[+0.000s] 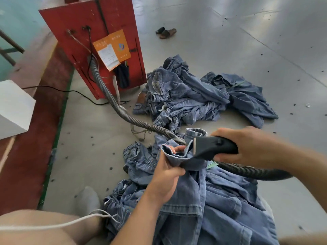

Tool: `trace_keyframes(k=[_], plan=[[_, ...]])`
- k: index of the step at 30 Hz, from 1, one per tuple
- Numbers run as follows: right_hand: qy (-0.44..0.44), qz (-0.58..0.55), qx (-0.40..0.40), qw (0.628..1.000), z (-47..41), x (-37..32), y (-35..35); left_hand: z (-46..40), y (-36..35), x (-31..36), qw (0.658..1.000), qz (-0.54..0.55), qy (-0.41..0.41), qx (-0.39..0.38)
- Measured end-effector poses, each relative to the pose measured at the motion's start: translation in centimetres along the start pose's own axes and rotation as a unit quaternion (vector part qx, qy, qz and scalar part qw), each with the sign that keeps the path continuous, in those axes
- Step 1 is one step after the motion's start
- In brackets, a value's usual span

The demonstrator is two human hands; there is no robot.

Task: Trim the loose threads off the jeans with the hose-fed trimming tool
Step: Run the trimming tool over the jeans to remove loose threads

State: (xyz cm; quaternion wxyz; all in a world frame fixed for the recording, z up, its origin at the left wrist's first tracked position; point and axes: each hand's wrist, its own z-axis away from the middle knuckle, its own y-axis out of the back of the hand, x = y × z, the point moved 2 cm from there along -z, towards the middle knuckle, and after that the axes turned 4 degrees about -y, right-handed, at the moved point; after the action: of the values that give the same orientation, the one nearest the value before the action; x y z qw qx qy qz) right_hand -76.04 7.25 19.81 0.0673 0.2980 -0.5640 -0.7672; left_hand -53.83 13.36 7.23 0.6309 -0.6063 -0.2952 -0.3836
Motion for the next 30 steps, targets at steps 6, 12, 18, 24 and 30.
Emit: trace_keyframes(k=[6, 12, 18, 24, 30], plan=[[0.014, 0.019, -0.034, 0.999, -0.4, -2.4, -1.2, 0.8, -0.5, -1.5, 0.997, -0.017, 0.072, -0.011], [-0.135, -0.071, 0.2, 0.968, -0.6, -1.4, 1.7, -0.1, -0.2, -0.3, 0.999, -0.023, 0.029, -0.006], [-0.303, -0.311, 0.091, 0.896, -0.9, 0.1, -1.3, 0.2, -1.1, -1.7, 0.96, -0.151, 0.129, 0.197], [-0.314, -0.31, 0.104, 0.891, -1.8, -1.3, -5.3, 2.4, -4.2, -3.6, 0.976, -0.136, 0.102, 0.137], [-0.235, -0.276, 0.107, 0.926, -2.0, -1.3, -3.3, 0.0, -1.8, 0.6, 0.929, -0.365, 0.042, 0.031]])
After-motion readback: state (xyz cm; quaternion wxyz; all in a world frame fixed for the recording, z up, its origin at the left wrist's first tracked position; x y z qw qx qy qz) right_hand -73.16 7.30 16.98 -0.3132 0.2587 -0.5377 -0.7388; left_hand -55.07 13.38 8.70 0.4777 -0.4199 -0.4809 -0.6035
